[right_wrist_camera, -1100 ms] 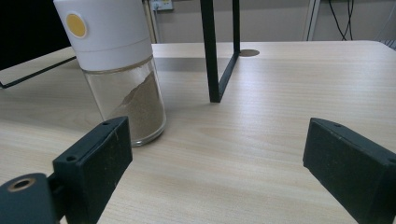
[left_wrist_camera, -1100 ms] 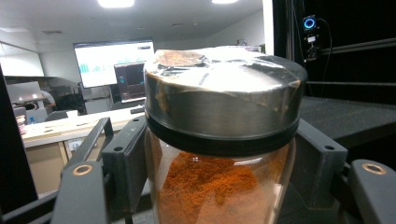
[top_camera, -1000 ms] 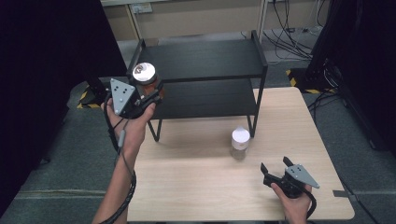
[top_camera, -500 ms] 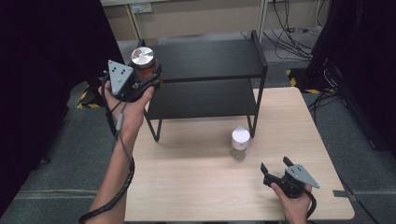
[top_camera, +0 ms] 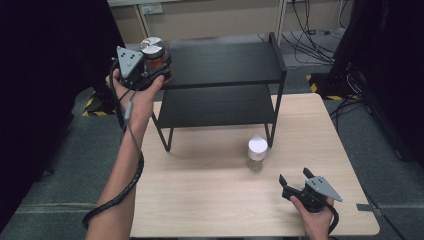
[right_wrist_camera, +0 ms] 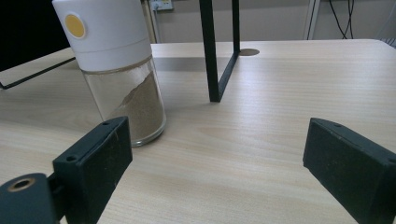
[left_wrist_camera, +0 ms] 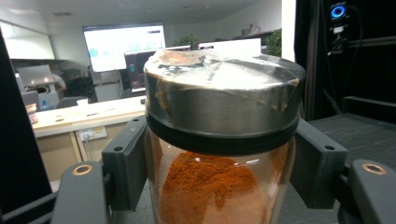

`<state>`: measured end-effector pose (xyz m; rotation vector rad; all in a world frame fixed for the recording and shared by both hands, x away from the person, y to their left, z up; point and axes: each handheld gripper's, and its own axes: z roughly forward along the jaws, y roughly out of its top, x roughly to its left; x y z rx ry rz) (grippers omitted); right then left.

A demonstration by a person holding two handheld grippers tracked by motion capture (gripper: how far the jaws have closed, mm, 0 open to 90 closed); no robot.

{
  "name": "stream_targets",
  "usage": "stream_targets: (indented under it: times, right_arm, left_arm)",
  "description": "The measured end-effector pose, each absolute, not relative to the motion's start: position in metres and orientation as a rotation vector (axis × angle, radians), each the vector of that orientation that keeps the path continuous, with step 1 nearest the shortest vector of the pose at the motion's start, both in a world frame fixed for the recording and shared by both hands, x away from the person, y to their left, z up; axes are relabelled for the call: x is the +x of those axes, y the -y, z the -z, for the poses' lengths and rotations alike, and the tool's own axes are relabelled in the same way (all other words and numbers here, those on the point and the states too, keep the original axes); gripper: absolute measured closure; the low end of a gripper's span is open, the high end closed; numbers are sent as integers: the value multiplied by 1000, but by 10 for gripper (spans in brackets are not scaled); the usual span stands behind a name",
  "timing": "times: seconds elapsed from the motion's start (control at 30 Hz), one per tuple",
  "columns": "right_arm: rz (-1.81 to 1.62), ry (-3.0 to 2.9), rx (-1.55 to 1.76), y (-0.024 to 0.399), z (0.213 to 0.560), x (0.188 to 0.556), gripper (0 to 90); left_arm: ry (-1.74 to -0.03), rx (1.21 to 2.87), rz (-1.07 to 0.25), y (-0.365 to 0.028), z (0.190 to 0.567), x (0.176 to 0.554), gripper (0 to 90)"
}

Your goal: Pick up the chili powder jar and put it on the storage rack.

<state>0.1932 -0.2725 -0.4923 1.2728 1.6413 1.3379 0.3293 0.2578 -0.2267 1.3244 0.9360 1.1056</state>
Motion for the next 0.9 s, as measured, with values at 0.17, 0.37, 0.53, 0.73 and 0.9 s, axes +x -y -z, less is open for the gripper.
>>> stream_targets:
  times: [0.17,0.37,0.53,0.73,0.9]
  right_arm:
    - [-1339,-1644,1276,273,492,194,83]
    - [-1336,-1646,1273,273,492,194,83]
    - [-1337,-1651,1275,273,491,194,83]
    - [-1337,-1653,1274,273,491,195,83]
    - [-1337,-1654,1275,273,491,195,83]
  left_arm:
    - [-961,1336,-1105,-257,228,341,304]
    - [-979,1344,-1091,-256,225,349,304]
    - [-991,1351,-1079,-255,224,354,304]
    - [-1006,1345,-1060,-255,229,359,303]
    - [-1022,1323,-1022,-260,230,362,302]
